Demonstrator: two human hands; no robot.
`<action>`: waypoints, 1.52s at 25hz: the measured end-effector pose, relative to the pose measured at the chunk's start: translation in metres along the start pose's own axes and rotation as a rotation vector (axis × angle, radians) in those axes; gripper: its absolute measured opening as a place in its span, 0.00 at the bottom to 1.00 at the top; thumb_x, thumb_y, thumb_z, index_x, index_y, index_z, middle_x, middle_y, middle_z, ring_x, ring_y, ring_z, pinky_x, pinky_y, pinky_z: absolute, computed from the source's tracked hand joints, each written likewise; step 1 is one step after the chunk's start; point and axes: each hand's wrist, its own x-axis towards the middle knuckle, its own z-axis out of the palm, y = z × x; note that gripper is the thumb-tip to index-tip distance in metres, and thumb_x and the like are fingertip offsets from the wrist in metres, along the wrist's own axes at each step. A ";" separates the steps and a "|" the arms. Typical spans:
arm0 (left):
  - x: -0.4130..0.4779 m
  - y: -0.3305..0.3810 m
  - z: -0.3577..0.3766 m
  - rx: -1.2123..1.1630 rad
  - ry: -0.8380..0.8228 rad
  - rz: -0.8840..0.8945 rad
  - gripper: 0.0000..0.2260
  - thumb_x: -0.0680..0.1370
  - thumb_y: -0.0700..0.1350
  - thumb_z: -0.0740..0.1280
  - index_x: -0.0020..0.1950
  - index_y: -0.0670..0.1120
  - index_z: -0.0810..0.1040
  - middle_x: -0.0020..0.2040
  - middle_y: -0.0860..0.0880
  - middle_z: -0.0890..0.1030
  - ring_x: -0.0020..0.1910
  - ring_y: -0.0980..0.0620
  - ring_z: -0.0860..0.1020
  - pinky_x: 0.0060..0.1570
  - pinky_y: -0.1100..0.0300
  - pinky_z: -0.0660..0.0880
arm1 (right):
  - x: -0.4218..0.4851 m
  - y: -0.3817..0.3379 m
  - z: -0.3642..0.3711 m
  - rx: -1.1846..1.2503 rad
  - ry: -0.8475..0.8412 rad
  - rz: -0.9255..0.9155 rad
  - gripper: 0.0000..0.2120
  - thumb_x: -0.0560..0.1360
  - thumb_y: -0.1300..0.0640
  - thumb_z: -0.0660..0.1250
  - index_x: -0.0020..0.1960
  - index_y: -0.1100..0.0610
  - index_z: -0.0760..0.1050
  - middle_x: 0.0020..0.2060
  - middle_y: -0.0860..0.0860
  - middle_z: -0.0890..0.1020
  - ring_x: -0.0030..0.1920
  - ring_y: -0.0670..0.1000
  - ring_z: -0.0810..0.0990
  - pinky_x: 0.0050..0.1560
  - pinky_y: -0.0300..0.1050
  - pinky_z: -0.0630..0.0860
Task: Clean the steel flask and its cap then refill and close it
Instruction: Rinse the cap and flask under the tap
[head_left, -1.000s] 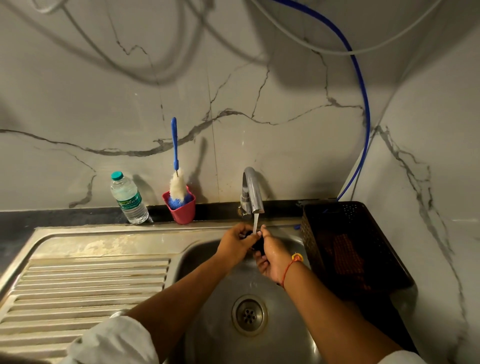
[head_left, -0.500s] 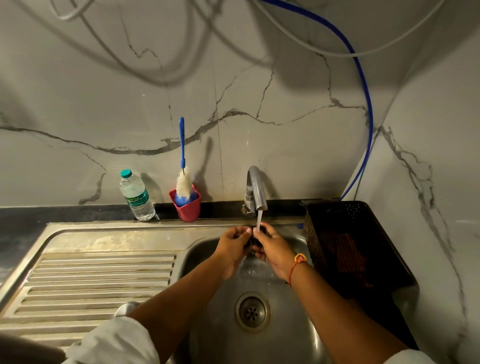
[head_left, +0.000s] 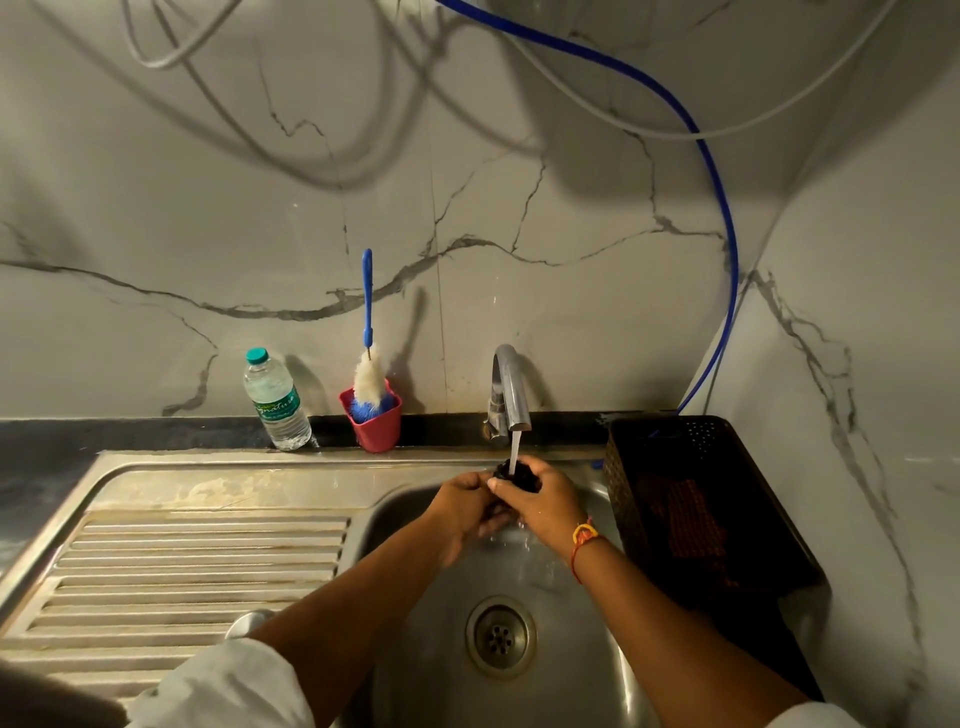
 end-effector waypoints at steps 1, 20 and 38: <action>0.001 0.001 0.001 0.038 0.008 0.001 0.09 0.84 0.38 0.62 0.59 0.42 0.81 0.53 0.40 0.85 0.52 0.43 0.85 0.59 0.45 0.81 | 0.001 0.001 0.001 -0.055 0.004 -0.010 0.21 0.72 0.45 0.74 0.63 0.47 0.76 0.50 0.44 0.81 0.52 0.47 0.81 0.48 0.39 0.80; 0.036 0.056 0.005 0.733 0.109 0.343 0.19 0.82 0.37 0.65 0.73 0.43 0.72 0.66 0.43 0.79 0.66 0.45 0.78 0.64 0.55 0.74 | 0.009 -0.011 0.000 -0.168 0.031 -0.026 0.22 0.66 0.48 0.79 0.55 0.46 0.73 0.45 0.42 0.82 0.47 0.45 0.82 0.42 0.35 0.78; 0.037 0.064 -0.008 0.929 -0.047 0.317 0.24 0.80 0.37 0.67 0.76 0.47 0.69 0.67 0.44 0.79 0.66 0.45 0.78 0.68 0.47 0.75 | 0.002 -0.008 -0.005 0.434 -0.080 0.315 0.15 0.76 0.47 0.69 0.59 0.52 0.71 0.54 0.56 0.82 0.49 0.57 0.85 0.50 0.52 0.83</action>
